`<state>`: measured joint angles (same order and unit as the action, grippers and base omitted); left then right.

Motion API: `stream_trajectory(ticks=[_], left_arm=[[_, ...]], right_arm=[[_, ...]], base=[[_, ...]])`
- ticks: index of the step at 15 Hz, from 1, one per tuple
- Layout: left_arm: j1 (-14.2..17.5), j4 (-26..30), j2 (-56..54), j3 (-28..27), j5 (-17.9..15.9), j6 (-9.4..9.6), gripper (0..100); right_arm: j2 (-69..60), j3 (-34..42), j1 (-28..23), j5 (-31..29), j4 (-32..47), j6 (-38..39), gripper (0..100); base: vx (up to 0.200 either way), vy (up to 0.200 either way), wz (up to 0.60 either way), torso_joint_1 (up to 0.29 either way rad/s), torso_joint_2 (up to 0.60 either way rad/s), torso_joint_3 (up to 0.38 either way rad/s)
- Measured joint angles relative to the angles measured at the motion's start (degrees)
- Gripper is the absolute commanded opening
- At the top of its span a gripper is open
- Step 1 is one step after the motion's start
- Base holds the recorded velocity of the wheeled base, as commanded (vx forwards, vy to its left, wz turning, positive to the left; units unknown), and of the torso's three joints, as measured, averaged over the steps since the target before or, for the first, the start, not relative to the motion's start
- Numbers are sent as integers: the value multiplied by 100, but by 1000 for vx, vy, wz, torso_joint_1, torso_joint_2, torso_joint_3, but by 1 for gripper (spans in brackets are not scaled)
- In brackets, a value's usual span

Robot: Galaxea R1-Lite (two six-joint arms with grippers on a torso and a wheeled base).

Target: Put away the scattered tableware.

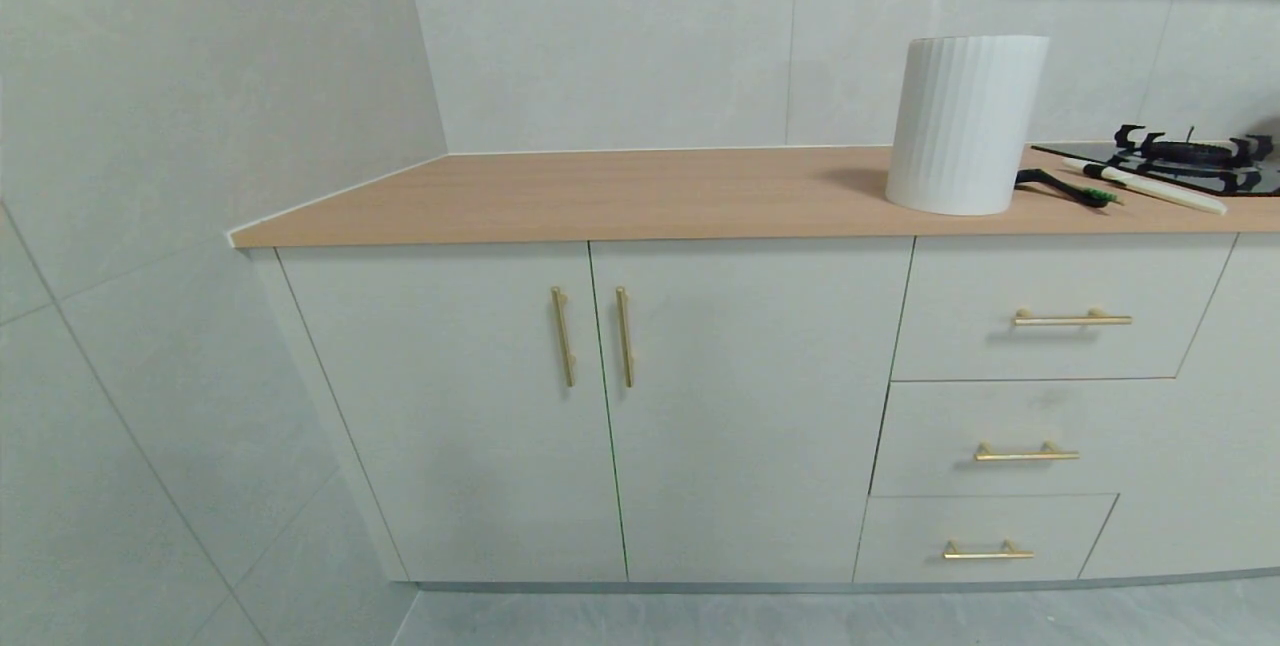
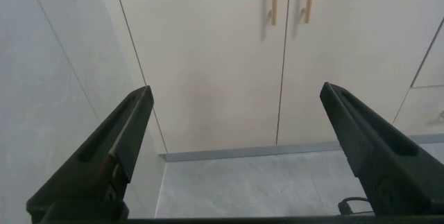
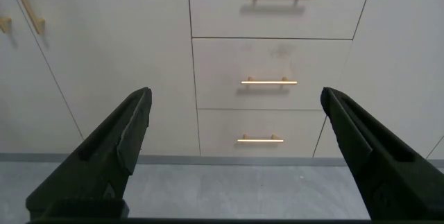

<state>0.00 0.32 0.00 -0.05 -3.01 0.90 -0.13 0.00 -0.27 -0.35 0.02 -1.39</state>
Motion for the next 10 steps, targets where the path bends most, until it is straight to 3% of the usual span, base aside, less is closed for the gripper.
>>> stream_trajectory(ticks=[3,10], left_arm=[[0,-2,0,2,-10,137,100],[0,-7,0,5,-2,98,100]], right_arm=[[2,0,0,2,5,0,100],[2,0,0,2,7,0,100]], base=[[0,-200,0,-1,2,-1],[0,-200,0,2,4,3]])
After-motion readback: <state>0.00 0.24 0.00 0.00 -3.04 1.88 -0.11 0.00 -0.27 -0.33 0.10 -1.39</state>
